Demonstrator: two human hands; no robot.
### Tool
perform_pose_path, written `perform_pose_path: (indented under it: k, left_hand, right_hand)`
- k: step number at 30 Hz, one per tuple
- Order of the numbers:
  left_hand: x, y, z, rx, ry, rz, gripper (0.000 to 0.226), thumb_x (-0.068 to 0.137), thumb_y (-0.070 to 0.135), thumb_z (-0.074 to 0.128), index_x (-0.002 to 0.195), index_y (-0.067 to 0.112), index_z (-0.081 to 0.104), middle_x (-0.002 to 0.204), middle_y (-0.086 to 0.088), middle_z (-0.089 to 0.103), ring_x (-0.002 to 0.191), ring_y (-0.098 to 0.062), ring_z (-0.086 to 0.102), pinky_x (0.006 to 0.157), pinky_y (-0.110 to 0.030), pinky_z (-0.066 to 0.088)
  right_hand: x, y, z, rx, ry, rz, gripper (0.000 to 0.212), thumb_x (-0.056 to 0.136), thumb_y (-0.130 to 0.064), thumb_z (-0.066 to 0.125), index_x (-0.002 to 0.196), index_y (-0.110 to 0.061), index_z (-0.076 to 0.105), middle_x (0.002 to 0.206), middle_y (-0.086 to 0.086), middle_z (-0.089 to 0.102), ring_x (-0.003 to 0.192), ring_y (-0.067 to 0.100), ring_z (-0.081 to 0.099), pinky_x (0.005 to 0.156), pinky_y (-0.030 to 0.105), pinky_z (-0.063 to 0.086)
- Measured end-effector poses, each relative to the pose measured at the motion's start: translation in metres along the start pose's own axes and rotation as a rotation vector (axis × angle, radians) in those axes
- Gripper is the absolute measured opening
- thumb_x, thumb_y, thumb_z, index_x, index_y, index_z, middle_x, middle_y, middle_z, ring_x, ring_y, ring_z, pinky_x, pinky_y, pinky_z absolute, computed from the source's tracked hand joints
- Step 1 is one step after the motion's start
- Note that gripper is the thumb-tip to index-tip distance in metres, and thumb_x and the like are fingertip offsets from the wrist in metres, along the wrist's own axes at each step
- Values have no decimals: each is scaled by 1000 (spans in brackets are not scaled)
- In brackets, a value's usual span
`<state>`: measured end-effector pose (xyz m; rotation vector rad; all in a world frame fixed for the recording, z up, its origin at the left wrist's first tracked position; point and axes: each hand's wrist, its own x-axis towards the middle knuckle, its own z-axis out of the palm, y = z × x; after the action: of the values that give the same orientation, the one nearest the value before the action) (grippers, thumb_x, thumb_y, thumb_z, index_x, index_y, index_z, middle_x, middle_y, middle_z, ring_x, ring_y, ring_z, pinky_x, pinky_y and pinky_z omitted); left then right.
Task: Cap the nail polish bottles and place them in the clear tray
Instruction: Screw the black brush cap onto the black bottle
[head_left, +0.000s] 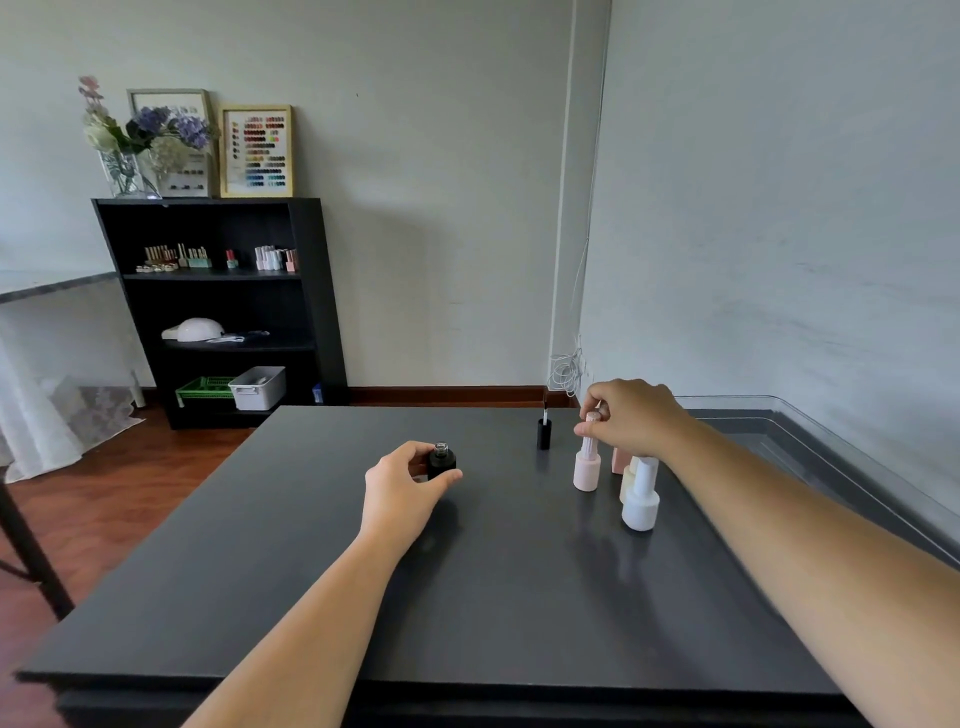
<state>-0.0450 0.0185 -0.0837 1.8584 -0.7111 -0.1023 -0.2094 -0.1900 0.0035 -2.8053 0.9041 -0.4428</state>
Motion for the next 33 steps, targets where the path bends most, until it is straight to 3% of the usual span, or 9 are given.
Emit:
perform_pose_path:
  k: [7,13,18,20,22,24,26,29,33]
  left_hand:
    - [0,-7,-1,-23,12,-26,32,70,28,82,98,27,66,91,11,69,84,-7,65,74,-16,45]
    - [-2,-10,-3,-43,-8,-36,32,70,31,82,97,31,65,92,13,68,85,-4,63,68,-12,44]
    - [0,-14,-4,-96,14,-54,27,67,31,84,84,38,64,86,13,69,82,-2,64,54,-5,42]
    - [0,-15,-3,-93,12,-47,27,66,31,84,83,37,64,85,14,70,80,-1,65,59,-6,43]
    - [1,-16,-2,-105,19,-51,27,66,30,85,82,36,65,83,15,70,80,1,65,64,-9,43]
    - [2,-17,-3,-125,35,-63,26,65,31,85,80,37,65,81,16,70,79,3,64,59,-5,42]
    - [3,-18,-4,-140,47,-74,25,65,32,85,78,39,64,80,17,70,78,5,63,52,-2,42]
    - [4,-19,-3,-145,42,-73,26,65,32,85,80,38,65,81,17,70,77,7,63,56,-5,43]
    - [4,-19,-3,-150,39,-73,26,65,32,85,82,36,65,82,18,70,78,7,63,63,-7,44]
  right_hand:
    - [9,-29,-1,-91,193,-94,30,81,-47,65,100,-24,65,97,-3,61,100,18,52,85,35,32]
    - [42,-37,-5,-73,-105,44,45,74,-40,76,111,-17,66,110,4,66,101,23,60,85,33,46]
    - [71,-44,-3,-87,-359,79,51,70,-31,82,116,-15,64,112,7,65,94,23,61,76,28,44]
    - [80,-46,-1,-144,-424,79,50,70,-31,81,114,-15,64,110,9,68,87,21,64,76,28,46]
    - [87,-48,1,-208,-472,83,46,73,-29,80,113,-14,63,107,7,67,81,19,64,76,28,46]
    - [92,-50,4,-256,-500,93,44,74,-28,79,113,-14,63,97,5,66,82,18,63,78,28,46]
    - [96,-52,7,-289,-525,94,44,74,-27,79,113,-14,64,102,7,70,84,17,64,80,29,47]
    - [99,-55,11,-308,-564,83,40,75,-23,78,112,-13,65,109,9,71,82,16,64,66,22,45]
    - [101,-58,17,-301,-569,55,35,76,-18,77,109,-8,67,94,6,68,71,13,63,58,19,43]
